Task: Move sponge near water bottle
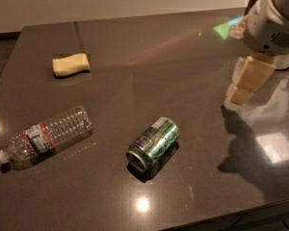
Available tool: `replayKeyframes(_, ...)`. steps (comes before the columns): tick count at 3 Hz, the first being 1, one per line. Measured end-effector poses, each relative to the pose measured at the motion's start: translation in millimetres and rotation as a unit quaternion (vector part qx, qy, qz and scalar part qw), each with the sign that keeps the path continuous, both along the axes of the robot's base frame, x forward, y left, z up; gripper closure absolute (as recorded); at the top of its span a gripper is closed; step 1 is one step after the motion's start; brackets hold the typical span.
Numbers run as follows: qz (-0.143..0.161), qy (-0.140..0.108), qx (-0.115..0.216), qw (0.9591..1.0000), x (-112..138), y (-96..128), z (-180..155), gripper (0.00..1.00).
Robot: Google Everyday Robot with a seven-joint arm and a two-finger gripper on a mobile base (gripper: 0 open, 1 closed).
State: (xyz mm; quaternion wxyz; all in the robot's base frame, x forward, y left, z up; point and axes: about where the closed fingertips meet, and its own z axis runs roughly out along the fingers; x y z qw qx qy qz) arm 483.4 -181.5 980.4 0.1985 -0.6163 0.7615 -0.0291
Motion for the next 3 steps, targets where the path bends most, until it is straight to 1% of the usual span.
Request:
replayKeyframes(1, 0.009, -0.01, 0.017, 0.9998, 38.4, 27.2, -5.6, 0.0)
replayKeyframes(2, 0.013, -0.013, 0.039, 0.9991, 81.1, 60.2, -18.0, 0.0)
replayKeyframes(3, 0.015, -0.009, 0.062, 0.998, 120.7, 95.7, -31.6, 0.0)
